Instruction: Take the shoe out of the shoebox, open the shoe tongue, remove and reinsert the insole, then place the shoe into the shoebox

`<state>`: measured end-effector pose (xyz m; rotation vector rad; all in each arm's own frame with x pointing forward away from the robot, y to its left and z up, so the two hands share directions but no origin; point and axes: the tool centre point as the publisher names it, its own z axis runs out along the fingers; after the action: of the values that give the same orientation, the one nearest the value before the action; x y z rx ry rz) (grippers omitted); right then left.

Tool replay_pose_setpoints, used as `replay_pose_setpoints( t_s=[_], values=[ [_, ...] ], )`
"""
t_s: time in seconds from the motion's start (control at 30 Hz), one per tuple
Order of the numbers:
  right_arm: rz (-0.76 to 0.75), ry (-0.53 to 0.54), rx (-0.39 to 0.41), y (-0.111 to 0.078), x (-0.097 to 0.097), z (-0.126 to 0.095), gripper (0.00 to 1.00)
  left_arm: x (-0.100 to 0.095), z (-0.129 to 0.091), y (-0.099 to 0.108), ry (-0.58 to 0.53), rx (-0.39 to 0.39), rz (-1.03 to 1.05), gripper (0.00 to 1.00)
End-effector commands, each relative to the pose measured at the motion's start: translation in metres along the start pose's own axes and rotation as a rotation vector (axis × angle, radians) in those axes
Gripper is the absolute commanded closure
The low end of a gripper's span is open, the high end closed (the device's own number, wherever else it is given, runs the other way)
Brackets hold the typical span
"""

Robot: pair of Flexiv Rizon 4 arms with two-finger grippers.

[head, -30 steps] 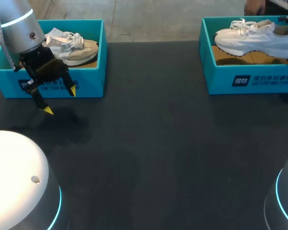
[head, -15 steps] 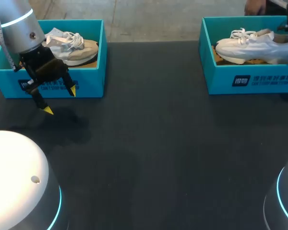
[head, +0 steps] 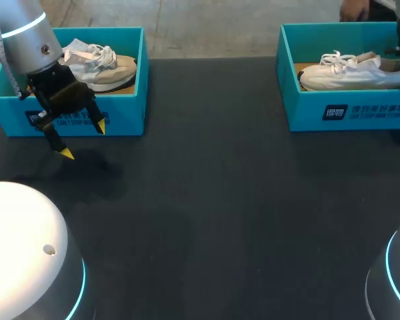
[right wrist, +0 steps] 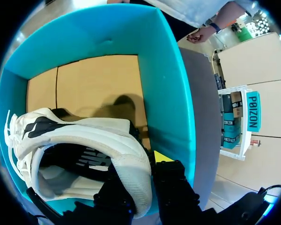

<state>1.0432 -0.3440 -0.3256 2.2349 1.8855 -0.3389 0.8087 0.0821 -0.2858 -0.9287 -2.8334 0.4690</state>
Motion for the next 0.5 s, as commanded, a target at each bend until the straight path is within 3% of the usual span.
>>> replay_pose_setpoints(
  t_s=[0.03,0.5],
  values=[
    [-0.002,0.002,-0.001,-0.0046,0.0,0.0018,1.0,0.0013,0.0001,-0.0004,-0.002,-0.002,0.001,0.0],
    [-0.067,0.007,-0.055,-0.0145,-0.0015,0.0107,1.0,0.0013,0.0001,-0.0004,-0.002,-0.002,0.001,0.0]
  ],
)
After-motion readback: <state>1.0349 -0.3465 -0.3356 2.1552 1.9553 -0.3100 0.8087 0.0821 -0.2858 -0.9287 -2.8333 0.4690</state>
